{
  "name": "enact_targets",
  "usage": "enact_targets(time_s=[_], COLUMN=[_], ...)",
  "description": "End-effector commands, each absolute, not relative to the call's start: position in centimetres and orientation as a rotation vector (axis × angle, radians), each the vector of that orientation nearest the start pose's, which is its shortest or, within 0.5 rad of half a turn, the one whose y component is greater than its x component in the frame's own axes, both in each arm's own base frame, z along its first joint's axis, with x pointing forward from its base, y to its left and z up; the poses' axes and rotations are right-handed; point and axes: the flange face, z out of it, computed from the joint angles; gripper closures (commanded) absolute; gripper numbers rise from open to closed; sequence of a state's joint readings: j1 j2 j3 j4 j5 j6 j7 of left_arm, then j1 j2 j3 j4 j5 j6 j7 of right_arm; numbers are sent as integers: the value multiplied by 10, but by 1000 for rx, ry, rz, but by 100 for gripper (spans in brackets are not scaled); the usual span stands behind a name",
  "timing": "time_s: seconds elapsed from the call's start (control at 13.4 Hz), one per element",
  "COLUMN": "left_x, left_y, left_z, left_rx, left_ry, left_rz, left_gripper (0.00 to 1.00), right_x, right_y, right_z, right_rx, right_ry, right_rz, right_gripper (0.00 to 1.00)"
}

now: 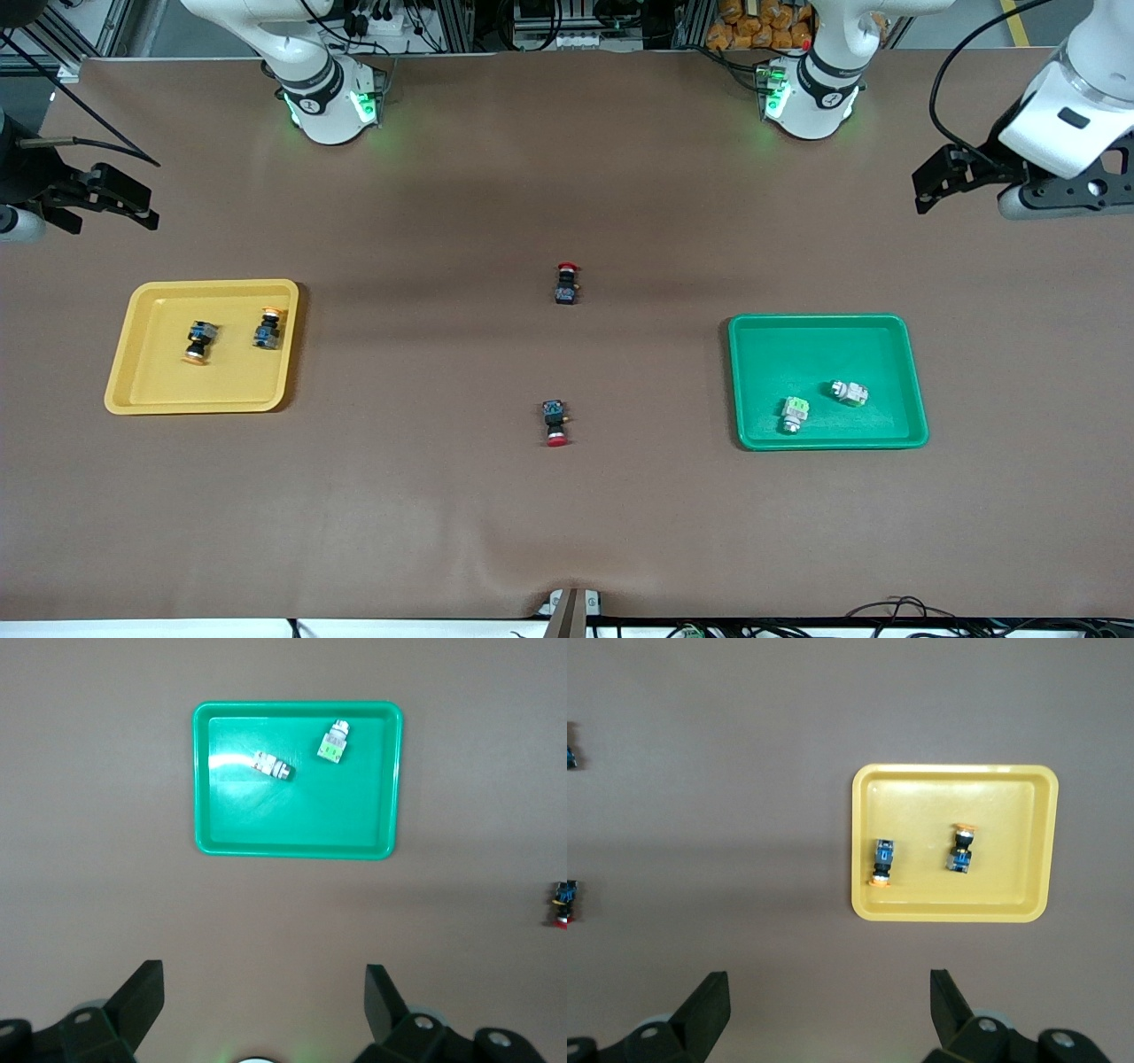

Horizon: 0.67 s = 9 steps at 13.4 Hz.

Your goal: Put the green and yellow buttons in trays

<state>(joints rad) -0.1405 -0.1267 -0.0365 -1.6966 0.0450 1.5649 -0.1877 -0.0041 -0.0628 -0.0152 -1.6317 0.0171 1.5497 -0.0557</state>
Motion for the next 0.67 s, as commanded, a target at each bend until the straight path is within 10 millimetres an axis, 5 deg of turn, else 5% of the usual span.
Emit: enact_targets(time_s=[0.0,0.59], left_x=[488,495], left_y=[-86,-84], left_z=[637,667], left_rx=[-3096,-3079], left_ry=[-25,-20], left_rz=[24,-17], left_gripper=[0,0], right_x=[546,543], right_y=[-20,-22], right_z=[646,637], right_rx=[-3141,-3153], right_ry=[-68,-76], right_rz=[-17,64], right_gripper=[0,0])
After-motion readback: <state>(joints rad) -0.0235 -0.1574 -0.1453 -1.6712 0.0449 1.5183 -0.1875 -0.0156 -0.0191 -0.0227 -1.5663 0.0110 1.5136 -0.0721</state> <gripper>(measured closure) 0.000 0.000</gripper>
